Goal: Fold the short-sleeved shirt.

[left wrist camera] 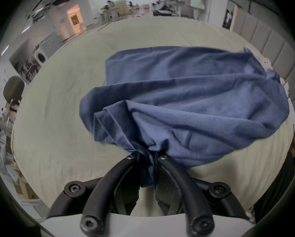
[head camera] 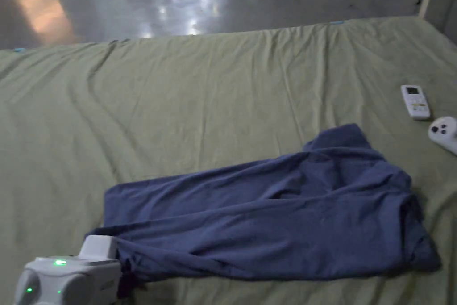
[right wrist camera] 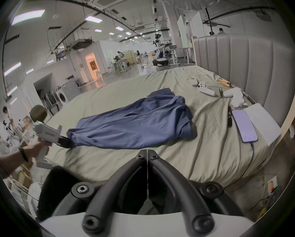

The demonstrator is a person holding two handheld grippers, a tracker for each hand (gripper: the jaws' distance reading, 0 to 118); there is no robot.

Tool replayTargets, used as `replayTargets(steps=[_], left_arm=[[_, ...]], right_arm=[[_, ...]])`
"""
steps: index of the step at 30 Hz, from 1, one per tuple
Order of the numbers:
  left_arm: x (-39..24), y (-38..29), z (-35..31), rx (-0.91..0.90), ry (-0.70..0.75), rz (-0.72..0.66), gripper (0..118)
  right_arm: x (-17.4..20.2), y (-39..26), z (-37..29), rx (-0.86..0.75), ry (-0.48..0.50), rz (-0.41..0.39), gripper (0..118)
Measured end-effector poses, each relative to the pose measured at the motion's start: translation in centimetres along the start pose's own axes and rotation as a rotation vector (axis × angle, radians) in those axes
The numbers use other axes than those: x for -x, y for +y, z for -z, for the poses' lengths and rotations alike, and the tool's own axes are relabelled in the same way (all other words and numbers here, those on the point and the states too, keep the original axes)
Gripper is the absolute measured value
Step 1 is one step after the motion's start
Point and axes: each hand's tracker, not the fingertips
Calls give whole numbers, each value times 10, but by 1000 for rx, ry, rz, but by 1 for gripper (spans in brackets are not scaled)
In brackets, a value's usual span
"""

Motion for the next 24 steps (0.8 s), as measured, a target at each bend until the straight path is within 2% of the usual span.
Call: replayTargets(steps=[2,3,6,8,10,11,12,14,15,16,18,21,22,24], left_arm=[[3,8,0,26,-11,-3,15],[4,9,1,41,-25,-8,15],[10,12,-3,62,-59,-20,15],[15,14,-2,81,-90,-24,15],[19,17,-5,96,-120,-58,15],[21,16,-5,99,-129,-74,15],[22,16,-5,98,-134,-84,15],[23,14,-6,90,-138,-89,15],[22,12,-7,81,-138,-89,15],[20,8,-8,65,-133,-89,15],[18,4,-10,34,-121,-89,15],[13,-6,-12,-32,-96,-73,14],[14,-9,-11,-63,-93,-49,11],[21,-13,-14,-73,-121,-58,9]], right_arm=[[-14,8,27,19,-58,-9,73],[-21,12,44,30,-85,16,73],[-53,21,98,114,-91,190,72],[-70,21,130,161,-104,254,72],[-84,22,156,178,-191,238,65],[-88,22,167,208,-201,247,60],[-92,21,180,243,-202,245,49],[-95,15,199,321,-180,242,46],[-91,13,202,332,-180,210,36],[-84,12,201,308,-207,138,27],[-69,14,195,285,-200,23,11],[-53,19,199,335,-217,-207,7],[-54,19,199,332,-219,-245,7],[-65,22,195,324,-181,-153,6]])
